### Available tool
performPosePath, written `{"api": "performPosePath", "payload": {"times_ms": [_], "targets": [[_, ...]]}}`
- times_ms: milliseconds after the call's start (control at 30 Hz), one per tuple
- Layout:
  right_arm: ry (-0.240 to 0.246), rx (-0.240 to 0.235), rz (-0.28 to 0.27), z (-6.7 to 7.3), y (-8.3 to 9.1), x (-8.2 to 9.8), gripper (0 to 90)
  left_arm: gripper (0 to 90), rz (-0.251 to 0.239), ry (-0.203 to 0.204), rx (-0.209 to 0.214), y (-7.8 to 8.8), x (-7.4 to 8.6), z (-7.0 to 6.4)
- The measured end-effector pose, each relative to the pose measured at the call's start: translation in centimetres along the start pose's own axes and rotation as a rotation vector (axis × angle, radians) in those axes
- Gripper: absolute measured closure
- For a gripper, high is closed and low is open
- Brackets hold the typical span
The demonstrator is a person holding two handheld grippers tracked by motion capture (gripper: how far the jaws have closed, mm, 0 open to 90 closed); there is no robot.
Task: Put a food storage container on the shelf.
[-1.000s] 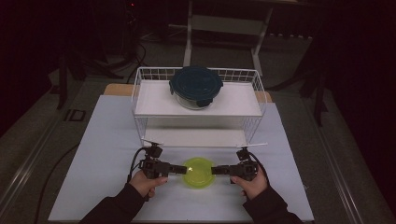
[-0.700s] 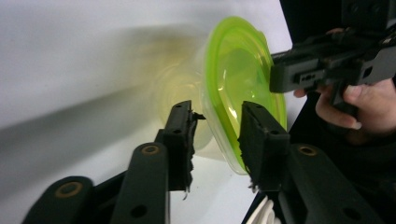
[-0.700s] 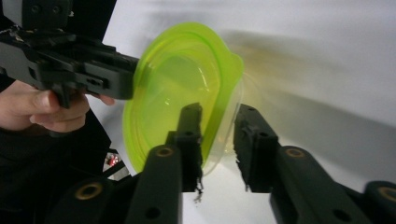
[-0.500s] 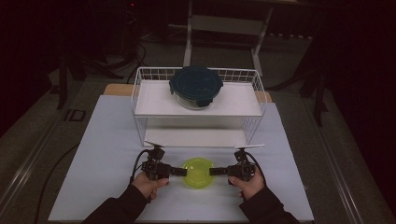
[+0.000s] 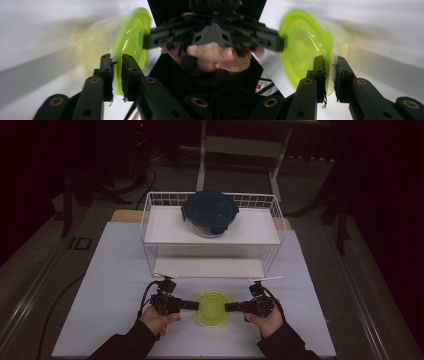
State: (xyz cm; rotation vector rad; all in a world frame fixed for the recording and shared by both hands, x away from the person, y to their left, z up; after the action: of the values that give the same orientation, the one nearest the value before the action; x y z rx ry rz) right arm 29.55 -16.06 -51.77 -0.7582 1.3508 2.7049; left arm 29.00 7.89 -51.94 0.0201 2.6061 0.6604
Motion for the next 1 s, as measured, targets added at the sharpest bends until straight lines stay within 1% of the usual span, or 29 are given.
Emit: {"api": "performPosePath", "payload": {"times_ms": [100,200,300,333,367,400,433,467,500,533,567,633,700,767,800,900,933,967,1000], "targets": [[0.028,0.019,-0.024,0.7,0.5,-0.5,81.0,80.6,-0.006,-0.012,-0.007,0.4,-0.2,-0.4],[0.037,0.015,-0.028,1.0,0.8,-0.7,80.9,80.5,-0.010,-0.021,0.000,1.0,-0.6,-1.0],[0.055,0.012,-0.041,1.7,1.5,-1.3,80.9,80.5,-0.028,-0.043,0.000,1.7,-1.1,-1.8],[0.060,0.011,-0.050,1.9,1.8,-1.5,80.9,80.6,-0.035,-0.054,-0.002,2.0,-1.2,-2.1],[0.078,0.015,-0.069,2.4,2.4,-2.0,81.0,80.6,-0.045,-0.064,-0.006,2.2,-1.4,-2.5],[0.078,0.015,-0.069,2.4,2.4,-2.0,81.0,80.6,-0.050,-0.073,-0.006,2.5,-1.6,-2.9],[0.099,0.011,-0.085,3.0,3.2,-2.5,80.9,80.6,-0.054,-0.087,-0.007,2.9,-1.8,-3.4],[0.099,0.011,-0.085,3.0,3.2,-2.5,80.9,80.6,-0.056,-0.094,-0.009,3.1,-1.9,-3.7],[0.101,0.009,-0.088,3.2,3.5,-2.6,80.9,80.6,-0.063,-0.097,-0.008,3.3,-2.0,-4.0],[0.115,0.010,-0.097,3.7,4.1,-3.0,80.9,80.6,-0.065,-0.105,-0.010,3.5,-2.2,-4.4],[0.115,0.010,-0.097,3.7,4.1,-3.0,80.9,80.6,-0.071,-0.110,-0.011,3.8,-2.3,-4.7],[0.125,0.011,-0.107,4.2,4.7,-3.4,80.9,80.6,-0.082,-0.122,-0.016,4.3,-2.7,-5.5],[0.141,0.013,-0.119,4.7,5.3,-3.8,80.9,80.5,-0.097,-0.123,-0.012,4.8,-3.0,-6.2],[0.165,0.011,-0.147,5.6,6.4,-4.6,80.9,80.5,-0.110,-0.140,-0.010,5.3,-3.3,-6.9],[0.165,0.011,-0.147,5.6,6.4,-4.6,80.9,80.5,-0.117,-0.148,-0.007,5.6,-3.5,-7.3],[0.184,0.006,-0.176,6.4,7.6,-5.3,80.9,80.5,-0.130,-0.174,-0.013,6.6,-4.1,-8.6],[0.202,0.006,-0.195,7.1,8.4,-5.8,80.9,80.6,-0.136,-0.183,-0.011,6.9,-4.3,-9.0],[0.202,0.006,-0.195,7.1,8.4,-5.8,80.9,80.6,-0.141,-0.193,-0.015,7.2,-4.6,-9.5],[0.213,0.009,-0.205,7.4,8.8,-6.1,80.9,80.6,-0.144,-0.201,-0.018,7.5,-4.8,-9.9]]}}
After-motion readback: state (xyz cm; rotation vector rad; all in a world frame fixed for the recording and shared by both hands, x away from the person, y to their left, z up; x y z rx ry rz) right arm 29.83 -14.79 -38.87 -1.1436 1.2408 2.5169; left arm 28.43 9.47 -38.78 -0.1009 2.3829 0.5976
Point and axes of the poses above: each handheld gripper's, and its own axes: y roughly backward along the jaws, x roughly out of its underside, z roughly to its left, the point moved 4 cm from there along -y, roughly forward along the jaws, and after that the axes turned 9 degrees about x, right-handed, at the moved point
